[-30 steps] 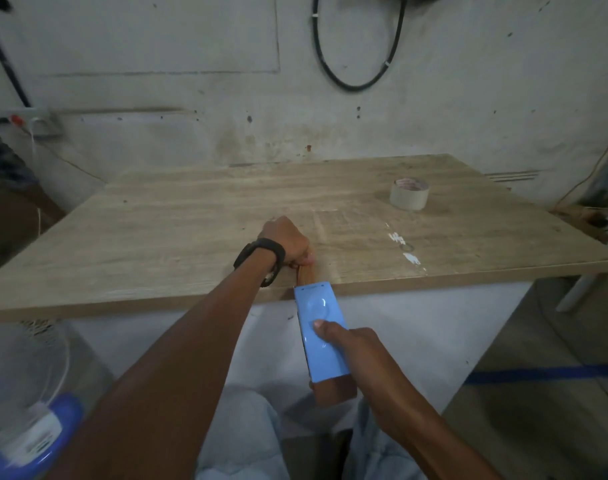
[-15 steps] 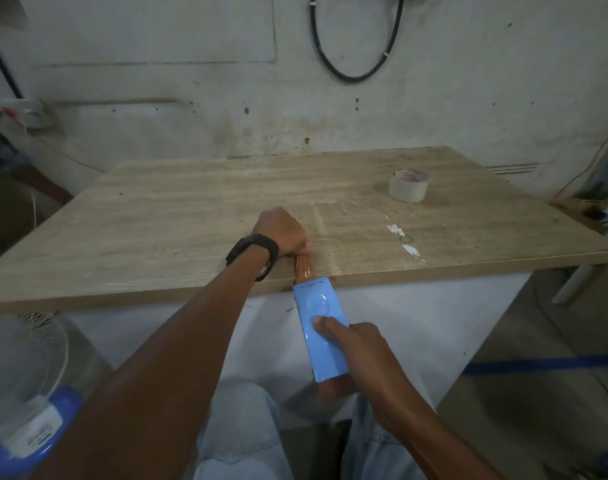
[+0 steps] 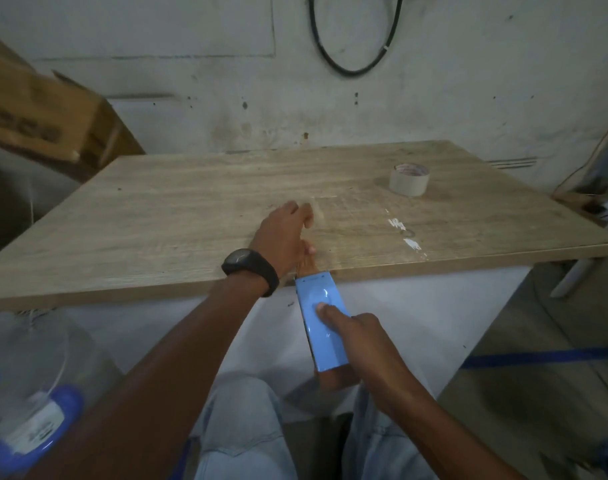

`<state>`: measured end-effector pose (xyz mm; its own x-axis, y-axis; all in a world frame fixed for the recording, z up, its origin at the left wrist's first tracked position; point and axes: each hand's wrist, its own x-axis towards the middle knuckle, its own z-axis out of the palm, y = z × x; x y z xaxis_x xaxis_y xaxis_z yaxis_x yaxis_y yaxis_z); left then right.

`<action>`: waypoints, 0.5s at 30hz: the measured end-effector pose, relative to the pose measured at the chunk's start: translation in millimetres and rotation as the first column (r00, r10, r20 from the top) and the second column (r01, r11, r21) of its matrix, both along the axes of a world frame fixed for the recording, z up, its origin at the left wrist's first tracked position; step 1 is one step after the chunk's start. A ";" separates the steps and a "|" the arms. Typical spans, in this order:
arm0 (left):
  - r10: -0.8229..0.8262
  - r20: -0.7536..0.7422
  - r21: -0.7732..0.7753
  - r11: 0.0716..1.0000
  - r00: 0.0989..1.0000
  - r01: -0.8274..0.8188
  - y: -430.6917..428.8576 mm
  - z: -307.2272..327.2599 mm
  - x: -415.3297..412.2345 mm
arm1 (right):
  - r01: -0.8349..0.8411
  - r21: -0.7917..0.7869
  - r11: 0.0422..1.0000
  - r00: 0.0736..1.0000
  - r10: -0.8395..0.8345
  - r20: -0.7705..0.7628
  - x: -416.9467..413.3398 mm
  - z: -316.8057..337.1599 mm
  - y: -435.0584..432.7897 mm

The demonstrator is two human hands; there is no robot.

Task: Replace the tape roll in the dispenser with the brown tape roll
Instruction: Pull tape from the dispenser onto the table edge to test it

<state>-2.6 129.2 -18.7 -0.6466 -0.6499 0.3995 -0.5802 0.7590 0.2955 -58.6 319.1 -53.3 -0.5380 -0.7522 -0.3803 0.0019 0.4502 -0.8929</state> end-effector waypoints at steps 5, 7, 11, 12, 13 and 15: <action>-0.033 0.149 -0.027 0.999 0.988 0.037 5.7 -9.3 9.4 | -0.006 0.048 0.999 1.000 0.006 -0.004 2.2 6.5 -3.6; -0.111 0.128 0.014 0.994 0.985 0.110 2.1 -14.3 14.6 | 0.002 0.051 0.999 0.999 0.000 -0.050 5.7 6.8 -4.2; -0.170 0.191 0.095 0.984 0.967 0.154 -2.5 -15.2 22.7 | 0.016 0.085 0.996 0.988 -0.002 -0.154 12.6 9.3 -3.3; -0.171 0.225 0.098 0.984 0.959 0.152 -1.0 -13.9 23.1 | 0.020 0.089 0.996 0.986 -0.005 -0.168 14.0 11.0 -3.2; -0.169 0.267 0.098 0.984 0.949 0.148 0.5 -13.9 21.8 | 0.025 0.094 0.995 0.985 -0.008 -0.172 15.9 13.7 -3.1; -0.155 0.362 0.070 0.988 0.919 0.139 3.6 -17.0 14.6 | 0.027 0.105 0.994 0.986 -0.009 -0.169 19.2 18.7 -3.5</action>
